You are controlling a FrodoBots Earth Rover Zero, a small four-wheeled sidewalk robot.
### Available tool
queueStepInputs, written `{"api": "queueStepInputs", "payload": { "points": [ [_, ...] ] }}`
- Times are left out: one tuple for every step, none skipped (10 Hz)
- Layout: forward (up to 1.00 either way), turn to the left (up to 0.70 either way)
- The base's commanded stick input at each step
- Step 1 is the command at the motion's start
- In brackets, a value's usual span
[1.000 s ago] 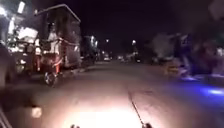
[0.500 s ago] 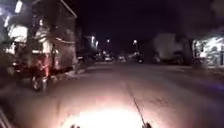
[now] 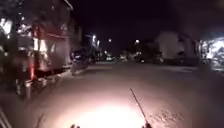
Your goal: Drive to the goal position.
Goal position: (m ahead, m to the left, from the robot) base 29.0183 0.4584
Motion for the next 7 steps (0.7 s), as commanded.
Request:
{"api": "queueStepInputs", "payload": {
  "points": [
    [0.85, 0.00],
    [0.85, 0.00],
    [0.85, 0.00],
    [0.85, 0.00],
    [0.85, 0.00],
    [0.85, 0.00],
    [0.85, 0.00]
  ]
}}
